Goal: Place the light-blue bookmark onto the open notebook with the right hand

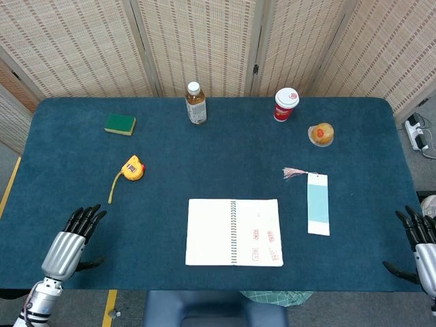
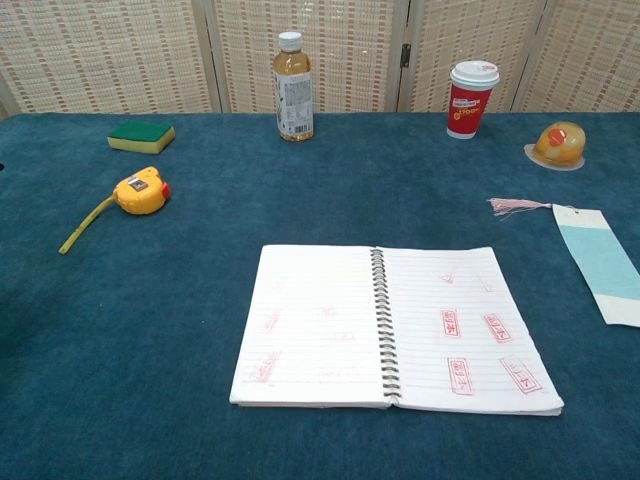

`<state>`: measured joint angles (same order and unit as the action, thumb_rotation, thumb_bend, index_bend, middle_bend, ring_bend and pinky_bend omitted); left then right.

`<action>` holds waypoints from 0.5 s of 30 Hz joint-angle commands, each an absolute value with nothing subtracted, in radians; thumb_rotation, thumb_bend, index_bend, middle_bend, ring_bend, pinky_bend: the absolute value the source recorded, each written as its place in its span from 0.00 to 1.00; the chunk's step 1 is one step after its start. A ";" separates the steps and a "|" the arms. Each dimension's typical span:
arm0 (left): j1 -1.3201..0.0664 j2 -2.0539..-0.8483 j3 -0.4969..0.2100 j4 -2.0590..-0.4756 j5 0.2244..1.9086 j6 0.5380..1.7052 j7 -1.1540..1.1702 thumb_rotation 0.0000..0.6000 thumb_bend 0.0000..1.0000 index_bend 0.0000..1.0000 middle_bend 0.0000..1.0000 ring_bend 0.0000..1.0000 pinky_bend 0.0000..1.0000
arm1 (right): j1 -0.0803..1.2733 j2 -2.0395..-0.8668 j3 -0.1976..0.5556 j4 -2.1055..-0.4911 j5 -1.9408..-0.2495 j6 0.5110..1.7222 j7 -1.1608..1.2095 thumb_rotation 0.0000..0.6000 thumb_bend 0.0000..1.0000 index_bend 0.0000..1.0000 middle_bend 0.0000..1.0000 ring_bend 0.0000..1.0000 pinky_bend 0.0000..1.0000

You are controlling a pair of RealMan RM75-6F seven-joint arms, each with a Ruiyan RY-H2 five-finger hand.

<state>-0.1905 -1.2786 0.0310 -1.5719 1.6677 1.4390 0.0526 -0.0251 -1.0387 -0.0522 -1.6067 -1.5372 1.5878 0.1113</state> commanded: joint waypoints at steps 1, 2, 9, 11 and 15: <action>-0.190 -1.272 0.034 -1.569 1.667 1.440 0.042 1.00 0.14 0.06 0.01 0.00 0.00 | -0.017 -1.050 -0.048 -1.598 -1.544 1.574 0.081 1.00 0.00 0.00 0.00 0.00 0.00; -0.190 -1.270 0.034 -1.569 1.667 1.439 0.037 1.00 0.14 0.06 0.02 0.00 0.00 | -0.012 -1.057 -0.048 -1.595 -1.550 1.566 0.068 1.00 0.00 0.00 0.00 0.00 0.00; -0.189 -1.265 0.027 -1.548 1.650 1.442 0.010 1.00 0.14 0.06 0.02 0.00 0.00 | 0.091 -1.150 -0.010 -1.400 -1.611 1.466 -0.024 1.00 0.00 0.16 0.00 0.00 0.00; -0.187 -1.265 0.027 -1.544 1.644 1.440 0.012 1.00 0.14 0.06 0.02 0.00 0.00 | 0.147 -1.174 -0.002 -1.299 -1.613 1.385 -0.002 1.00 0.01 0.22 0.00 0.00 0.00; -0.185 -1.262 0.032 -1.535 1.635 1.431 0.029 1.00 0.14 0.06 0.02 0.00 0.00 | 0.254 -1.191 -0.003 -1.141 -1.664 1.273 0.002 1.00 0.05 0.26 0.00 0.00 0.00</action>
<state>-0.1851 -1.2634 0.0303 -1.5368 1.6364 1.4335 0.0268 0.1526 -1.1509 -0.0159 -1.2776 -1.6183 1.3776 0.0080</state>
